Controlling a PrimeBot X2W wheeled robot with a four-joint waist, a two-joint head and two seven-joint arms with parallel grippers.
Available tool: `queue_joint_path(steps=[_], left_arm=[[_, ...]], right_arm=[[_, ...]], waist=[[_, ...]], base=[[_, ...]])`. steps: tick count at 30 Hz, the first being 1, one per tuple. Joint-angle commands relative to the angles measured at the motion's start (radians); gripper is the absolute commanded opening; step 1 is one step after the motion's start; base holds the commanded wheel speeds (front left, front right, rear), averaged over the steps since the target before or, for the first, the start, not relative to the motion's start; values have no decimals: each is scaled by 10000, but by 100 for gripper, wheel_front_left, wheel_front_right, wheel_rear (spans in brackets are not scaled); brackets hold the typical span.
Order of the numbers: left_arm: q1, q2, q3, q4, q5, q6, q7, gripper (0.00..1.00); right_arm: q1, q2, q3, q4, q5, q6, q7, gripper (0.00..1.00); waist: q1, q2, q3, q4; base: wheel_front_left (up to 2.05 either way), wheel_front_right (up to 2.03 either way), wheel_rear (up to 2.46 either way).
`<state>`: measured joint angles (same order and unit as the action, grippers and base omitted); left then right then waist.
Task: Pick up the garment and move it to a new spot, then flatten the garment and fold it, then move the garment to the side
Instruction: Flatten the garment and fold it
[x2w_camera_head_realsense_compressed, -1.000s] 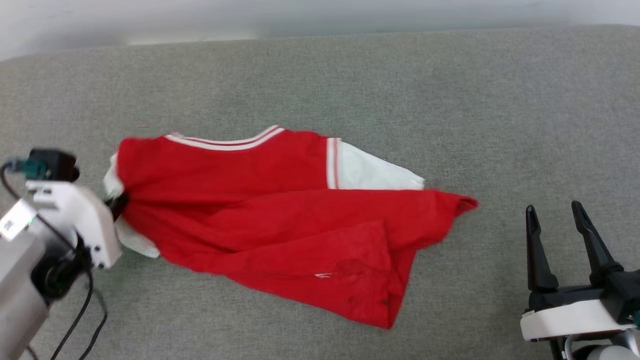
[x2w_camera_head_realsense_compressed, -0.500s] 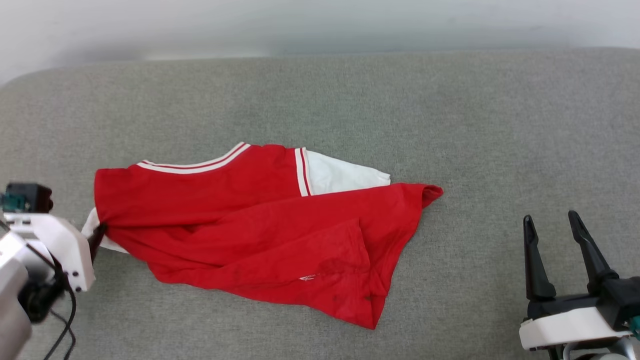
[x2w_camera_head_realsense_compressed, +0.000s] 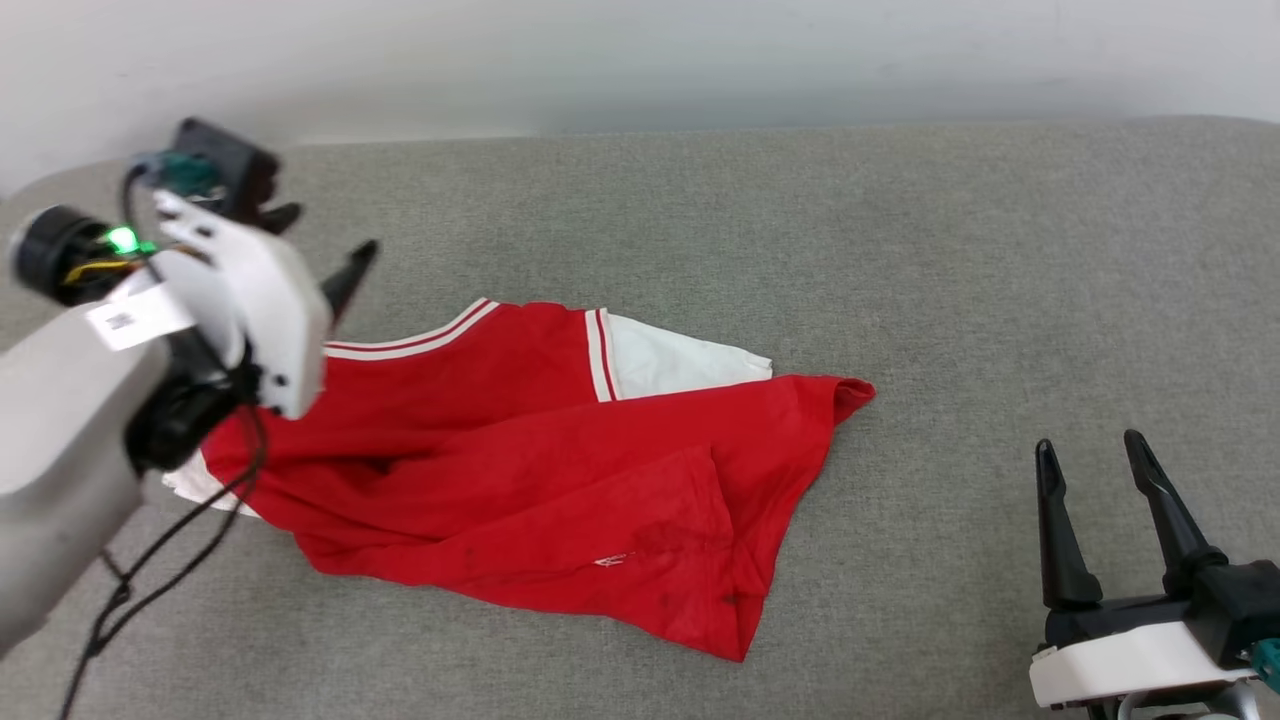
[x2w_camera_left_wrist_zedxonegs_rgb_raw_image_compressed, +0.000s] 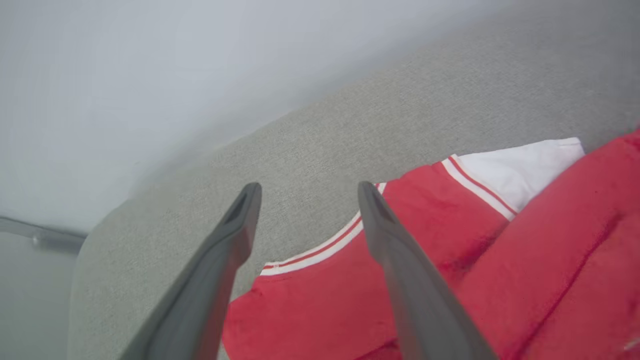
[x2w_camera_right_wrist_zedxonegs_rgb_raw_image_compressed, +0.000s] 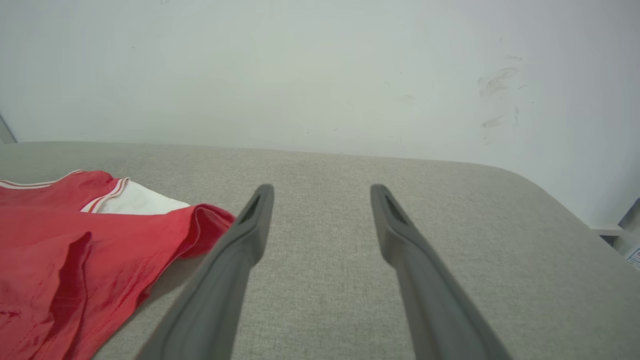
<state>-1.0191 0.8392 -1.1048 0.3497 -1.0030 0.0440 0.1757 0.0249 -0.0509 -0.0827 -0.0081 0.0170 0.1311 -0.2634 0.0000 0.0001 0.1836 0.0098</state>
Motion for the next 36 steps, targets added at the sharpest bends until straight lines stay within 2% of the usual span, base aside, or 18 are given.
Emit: queue_joint_path(steps=[1,6,11,19,26,27,28,31,36], left_arm=[[-233,-372,-154,-378,-127,-145,509,100],[-659,-1193,-743,-778,-382,-569,2083,100],[-698,-1914,-1258,-99,-430,-972,3231,100],[-78,-3002,-1657,1735,-114,-1508,4202,100],[936,-3814,-1901,3403,330,-1696,4726,100],[1018,-3939,-1920,3425,329,-1711,4687,46],[1022,-4027,-1923,3369,378,-1718,4560,0],[646,-4007,-1895,3018,542,-1727,4090,0],[-442,-4196,-1753,2220,708,-1732,2529,0]], right_arm=[[-100,14,44,-47,-8,-7,-19,100],[-267,14,52,-64,-29,-7,-19,100],[-419,14,74,-44,40,-7,-19,100],[-726,14,145,-12,97,-7,-19,100],[-878,14,138,-32,93,-7,-19,100],[-869,14,115,-36,89,-7,-19,100],[-855,14,99,-36,84,-7,-19,100],[-792,14,24,-22,58,-7,-19,100],[-690,14,-95,-28,23,-7,-19,100]], waist=[[0,-1,92,-115],[0,-1,275,-413],[0,-1,512,-662],[0,-1,859,-863],[0,-1,1101,-994],[0,-1,1111,-995],[0,-1,1115,-992],[0,-1,1078,-963],[0,-1,920,-880]], base=[[0,0,0],[0,0,0],[0,0,0],[0,0,0],[0,0,0],[0,0,0],[0,0,0],[0,0,0],[0,0,0]])
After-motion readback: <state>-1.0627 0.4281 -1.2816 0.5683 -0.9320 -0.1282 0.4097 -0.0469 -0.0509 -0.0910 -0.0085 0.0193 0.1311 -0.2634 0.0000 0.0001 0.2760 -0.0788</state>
